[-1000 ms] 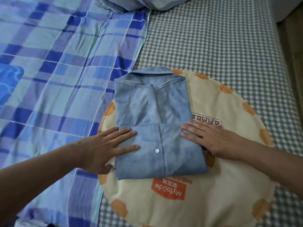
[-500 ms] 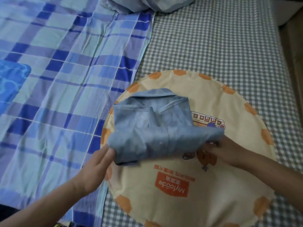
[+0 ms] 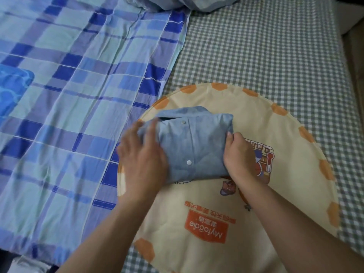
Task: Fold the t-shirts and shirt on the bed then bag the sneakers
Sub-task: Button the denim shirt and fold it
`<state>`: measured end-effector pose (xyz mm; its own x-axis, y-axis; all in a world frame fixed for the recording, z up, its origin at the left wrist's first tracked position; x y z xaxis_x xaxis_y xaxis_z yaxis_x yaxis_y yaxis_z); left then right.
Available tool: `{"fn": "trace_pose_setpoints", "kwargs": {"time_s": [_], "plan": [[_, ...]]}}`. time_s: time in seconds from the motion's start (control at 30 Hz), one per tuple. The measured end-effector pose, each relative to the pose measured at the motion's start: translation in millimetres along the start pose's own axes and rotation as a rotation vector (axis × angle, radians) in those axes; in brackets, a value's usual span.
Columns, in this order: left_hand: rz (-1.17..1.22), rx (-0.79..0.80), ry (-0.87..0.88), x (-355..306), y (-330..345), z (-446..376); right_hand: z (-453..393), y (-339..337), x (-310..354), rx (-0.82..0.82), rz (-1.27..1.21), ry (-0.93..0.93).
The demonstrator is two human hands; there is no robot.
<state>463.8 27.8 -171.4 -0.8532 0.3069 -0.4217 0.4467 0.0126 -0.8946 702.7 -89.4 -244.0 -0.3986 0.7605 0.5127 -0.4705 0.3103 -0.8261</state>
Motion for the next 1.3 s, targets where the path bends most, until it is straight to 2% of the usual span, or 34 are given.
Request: {"fn": "trace_pose_setpoints", "kwargs": {"time_s": [0.03, 0.07, 0.1, 0.17, 0.23, 0.27, 0.33, 0.4, 0.43, 0.5, 0.6, 0.67, 0.77, 0.83, 0.87, 0.97, 1.03, 1.1, 1.17, 1.23, 1.3], "plan": [[-0.092, 0.055, 0.197, -21.9, 8.9, 4.9, 0.4, -1.9, 4.0, -0.004, 0.018, -0.03], [-0.165, 0.15, 0.304, -33.6, 23.3, 7.9, 1.9, -3.2, 7.0, 0.007, 0.047, -0.05], [-0.229, 0.261, 0.314, -35.7, 39.0, 8.4, 2.4, -4.2, 8.6, 0.012, 0.097, -0.067], [-0.319, 0.404, 0.205, -23.4, 66.8, 7.6, 5.1, -13.9, 17.3, -0.103, 0.241, -0.16], [-0.363, 0.449, 0.114, -12.1, 83.6, 8.8, 15.3, -20.8, 46.6, -0.277, 0.314, -0.395], [-0.362, 0.47, 0.078, -11.7, 88.1, 10.1, 18.4, -14.4, 61.8, -0.273, 0.334, -0.536], [-0.365, 0.51, 0.06, -15.1, 89.8, 11.4, 13.7, 20.1, 72.7, -0.004, 0.399, -0.646], [-0.367, 0.453, 0.107, -15.1, 79.5, 0.5, 1.1, 49.2, 60.8, 0.251, 0.433, -0.572], [-0.348, 0.387, 0.124, -11.6, 70.8, -11.8, -5.7, 56.2, 53.7, 0.297, 0.447, -0.547], [-0.31, 0.314, 0.071, 8.3, 55.5, -45.3, -13.7, 57.0, 51.5, 0.297, 0.477, -0.583], [-0.248, 0.376, -0.058, 36.8, 50.6, -76.5, -17.1, 42.0, 62.5, 0.192, 0.547, -0.753], [-0.239, 0.367, 0.025, 40.4, 52.4, -70.0, -18.7, 45.5, 63.2, 0.2, 0.589, -0.839], [-0.39, 0.256, 0.121, 30.9, 45.2, -51.9, -17.6, 58.8, 62.6, 0.289, 0.625, -0.831], [-0.311, 0.162, 0.129, 2.8, 41.6, -44.3, -16.6, 61.4, 64.6, 0.32, 0.613, -0.804], [-0.25, 0.183, 0.164, -16.4, 43.7, -35.7, -17.3, 62.0, 64.9, 0.353, 0.586, -0.783], [-0.271, 0.401, 0.232, -36.5, 81.8, 12.6, -23.1, 61.3, 60.9, 0.412, 0.51, -0.752], [-0.306, 0.475, 0.218, -18.0, 105.0, 30.3, -24.6, 56.1, 54.5, 0.348, 0.439, -0.689], [-0.29, 0.511, 0.196, -5.9, 119.2, 30.1, -29.2, 39.4, 43.3, 0.166, 0.282, -0.496], [-0.268, 0.554, 0.19, -6.0, 124.2, 26.4, -33.3, 27.1, 28.9, 0.131, 0.122, -0.206], [-0.229, 0.564, 0.2, -3.8, 123.6, 24.6, -36.2, 27.7, 18.1, 0.293, -0.083, 0.086], [-0.191, 0.599, 0.2, -0.5, 119.6, 21.1, -35.9, 30.8, 10.1, 0.475, -0.423, 0.303]]}}
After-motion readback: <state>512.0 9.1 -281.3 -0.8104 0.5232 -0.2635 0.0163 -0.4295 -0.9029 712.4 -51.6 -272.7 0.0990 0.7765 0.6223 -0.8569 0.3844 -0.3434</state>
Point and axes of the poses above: each hand's wrist, its own z-axis away from the middle knuckle, its own y-axis out of the palm, x = y × z, the point moved 7 cm from there along -z, towards the middle knuckle, and after that the axes turned 6 degrees about -y, right-handed, at the moved point
